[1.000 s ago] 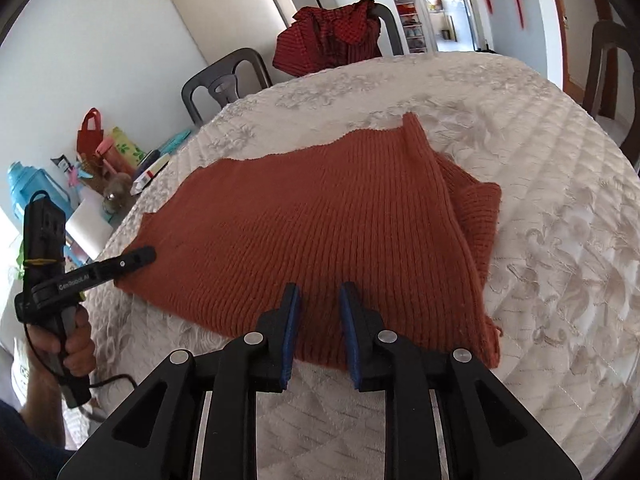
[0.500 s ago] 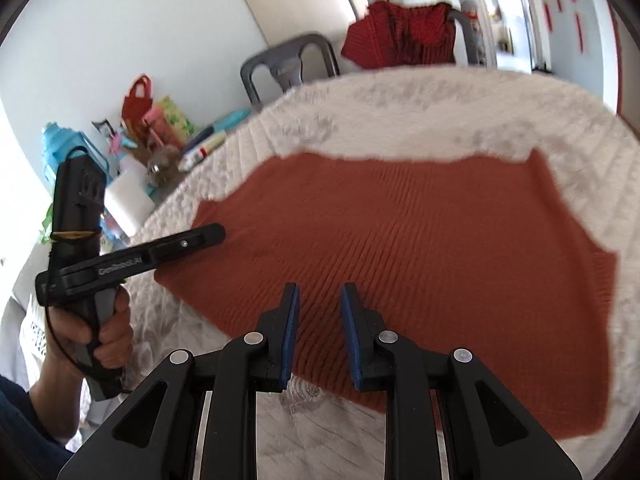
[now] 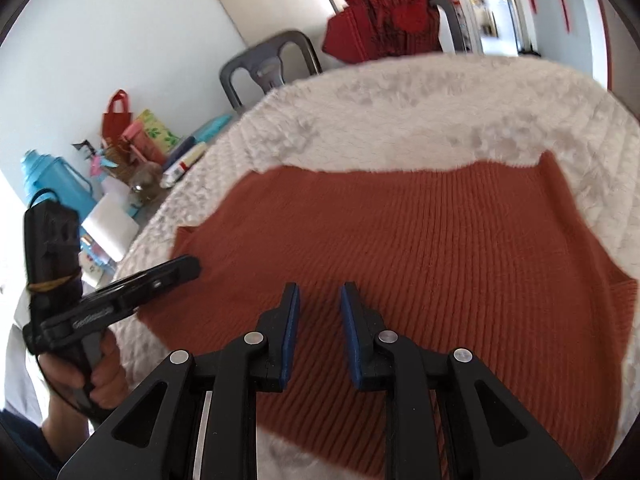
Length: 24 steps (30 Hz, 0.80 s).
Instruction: Fold small clothes
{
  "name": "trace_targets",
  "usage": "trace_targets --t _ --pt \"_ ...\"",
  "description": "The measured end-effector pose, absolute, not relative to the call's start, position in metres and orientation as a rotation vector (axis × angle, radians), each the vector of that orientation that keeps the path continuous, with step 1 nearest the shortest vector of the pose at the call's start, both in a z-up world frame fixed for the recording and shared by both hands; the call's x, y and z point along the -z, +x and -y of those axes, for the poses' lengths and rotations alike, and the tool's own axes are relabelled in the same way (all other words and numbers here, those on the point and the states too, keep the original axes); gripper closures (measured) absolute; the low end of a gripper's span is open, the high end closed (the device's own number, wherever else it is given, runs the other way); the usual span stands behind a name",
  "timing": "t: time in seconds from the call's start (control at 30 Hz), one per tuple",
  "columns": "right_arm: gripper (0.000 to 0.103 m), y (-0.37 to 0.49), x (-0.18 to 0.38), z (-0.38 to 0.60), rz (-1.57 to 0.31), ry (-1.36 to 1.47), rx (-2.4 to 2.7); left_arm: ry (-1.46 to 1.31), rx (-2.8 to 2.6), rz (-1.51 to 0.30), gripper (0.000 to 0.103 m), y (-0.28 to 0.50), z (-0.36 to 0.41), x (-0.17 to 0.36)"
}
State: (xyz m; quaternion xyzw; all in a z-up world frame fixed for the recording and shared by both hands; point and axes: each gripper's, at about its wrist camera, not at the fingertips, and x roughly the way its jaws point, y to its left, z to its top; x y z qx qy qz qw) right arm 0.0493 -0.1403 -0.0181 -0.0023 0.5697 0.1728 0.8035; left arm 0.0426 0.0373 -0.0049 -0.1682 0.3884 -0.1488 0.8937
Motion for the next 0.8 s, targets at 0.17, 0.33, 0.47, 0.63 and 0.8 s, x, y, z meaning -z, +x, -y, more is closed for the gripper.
trace_targets --t 0.17,0.33,0.47,0.63,0.8 --pt "0.081 0.060 0.017 0.142 -1.211 0.025 -0.363 -0.384 0.326 -0.806 0.071 0.042 -0.041 0.008" --pt "0.081 0.054 0.016 0.140 -1.209 0.018 -0.377 -0.385 0.326 -0.807 0.071 0.042 -0.041 0.007" --pt "0.081 0.033 0.009 0.141 -1.207 0.000 -0.414 -0.391 0.329 -0.809 0.071 0.043 -0.040 0.007" --pt "0.081 0.008 0.004 0.145 -1.208 -0.014 -0.438 -0.380 0.322 -0.811 0.071 0.043 -0.039 0.007" --pt "0.081 0.001 0.003 0.152 -1.208 0.015 -0.454 -0.362 0.310 -0.811 0.071 0.044 -0.038 0.006"
